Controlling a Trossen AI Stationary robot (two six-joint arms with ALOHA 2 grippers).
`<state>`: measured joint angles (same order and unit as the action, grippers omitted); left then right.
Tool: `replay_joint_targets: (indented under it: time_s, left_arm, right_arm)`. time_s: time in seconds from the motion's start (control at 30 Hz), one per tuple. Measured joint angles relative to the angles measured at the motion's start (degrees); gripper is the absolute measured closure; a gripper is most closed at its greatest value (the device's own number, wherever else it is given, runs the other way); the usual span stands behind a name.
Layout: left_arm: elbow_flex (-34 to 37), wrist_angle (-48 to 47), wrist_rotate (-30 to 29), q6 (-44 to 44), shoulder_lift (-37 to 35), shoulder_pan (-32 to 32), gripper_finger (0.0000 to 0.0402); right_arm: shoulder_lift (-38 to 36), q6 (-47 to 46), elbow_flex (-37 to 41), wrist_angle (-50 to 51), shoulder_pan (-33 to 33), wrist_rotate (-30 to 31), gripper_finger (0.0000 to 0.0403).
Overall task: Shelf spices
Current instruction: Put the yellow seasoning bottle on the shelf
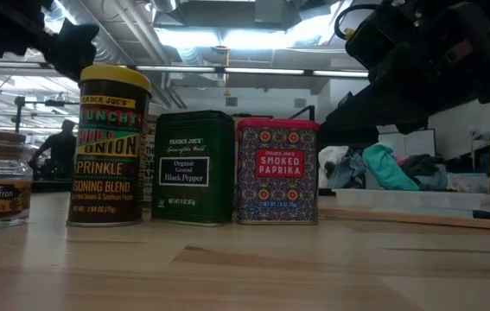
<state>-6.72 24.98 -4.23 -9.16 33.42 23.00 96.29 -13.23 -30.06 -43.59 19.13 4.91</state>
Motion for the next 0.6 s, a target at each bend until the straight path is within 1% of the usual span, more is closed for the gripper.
replay_joint_targets:
  time_s: [0.17,0.6]
  left_arm:
    - [0.0,3.6,0.0,1.0,0.0,0.0,0.0123]
    - [0.0,4.0,-1.0,-0.7,0.9,-0.1,0.0123]
  right_arm:
    - [0.0,0.0,0.0,0.0,0.0,0.0,0.0182]
    - [0.0,0.0,0.0,0.0,0.0,0.0,0.0182]
